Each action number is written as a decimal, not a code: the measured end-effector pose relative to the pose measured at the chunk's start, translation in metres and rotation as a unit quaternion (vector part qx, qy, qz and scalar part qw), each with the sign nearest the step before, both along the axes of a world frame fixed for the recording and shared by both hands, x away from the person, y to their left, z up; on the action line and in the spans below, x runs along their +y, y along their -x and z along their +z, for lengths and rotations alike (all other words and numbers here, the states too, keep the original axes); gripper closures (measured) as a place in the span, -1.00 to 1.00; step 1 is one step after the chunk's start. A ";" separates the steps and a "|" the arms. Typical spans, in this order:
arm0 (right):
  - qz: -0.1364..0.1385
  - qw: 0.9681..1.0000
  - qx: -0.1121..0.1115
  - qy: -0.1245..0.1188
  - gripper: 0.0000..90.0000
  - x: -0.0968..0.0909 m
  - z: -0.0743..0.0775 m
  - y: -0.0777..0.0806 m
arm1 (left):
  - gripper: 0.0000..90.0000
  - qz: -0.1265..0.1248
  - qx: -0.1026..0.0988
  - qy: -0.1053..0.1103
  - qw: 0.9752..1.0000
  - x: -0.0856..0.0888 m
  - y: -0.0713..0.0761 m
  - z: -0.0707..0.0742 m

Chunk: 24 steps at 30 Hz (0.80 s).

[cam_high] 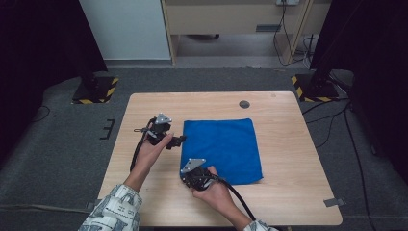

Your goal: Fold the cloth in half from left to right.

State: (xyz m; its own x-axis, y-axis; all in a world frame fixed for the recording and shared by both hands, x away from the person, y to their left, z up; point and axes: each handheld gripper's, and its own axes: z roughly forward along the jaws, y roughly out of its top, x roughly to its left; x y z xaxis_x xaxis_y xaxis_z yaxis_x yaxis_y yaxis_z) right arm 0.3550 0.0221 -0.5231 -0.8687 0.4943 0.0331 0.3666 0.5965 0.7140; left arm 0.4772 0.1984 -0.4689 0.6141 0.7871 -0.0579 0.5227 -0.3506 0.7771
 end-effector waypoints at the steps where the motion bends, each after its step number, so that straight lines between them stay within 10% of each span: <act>1: -0.001 1.000 0.002 -0.003 0.93 0.001 0.000 0.001 | -0.74 0.001 -0.011 0.000 1.000 0.000 -0.003 -0.001; 7: 0.005 1.000 0.006 -0.009 0.94 0.009 0.001 0.009 | -0.53 0.018 -0.002 -0.037 0.999 -0.001 -0.027 -0.016; 19: 0.017 1.000 0.014 -0.013 0.93 0.019 0.003 0.017 | -0.05 0.047 0.005 -0.004 0.999 0.009 -0.050 -0.048; 24: 0.015 1.000 0.018 -0.016 0.93 0.021 0.002 0.018 | 0.03 0.039 0.009 -0.037 0.999 0.002 -0.057 -0.055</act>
State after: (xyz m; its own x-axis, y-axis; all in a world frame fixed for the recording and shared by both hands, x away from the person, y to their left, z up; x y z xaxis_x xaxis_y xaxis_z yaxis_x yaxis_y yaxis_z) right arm 0.3368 0.0433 -0.5207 -0.8815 0.4654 0.0794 0.3739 0.5853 0.7194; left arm 0.5341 0.2007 -0.5235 0.5506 0.8347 -0.0077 0.5637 -0.3650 0.7410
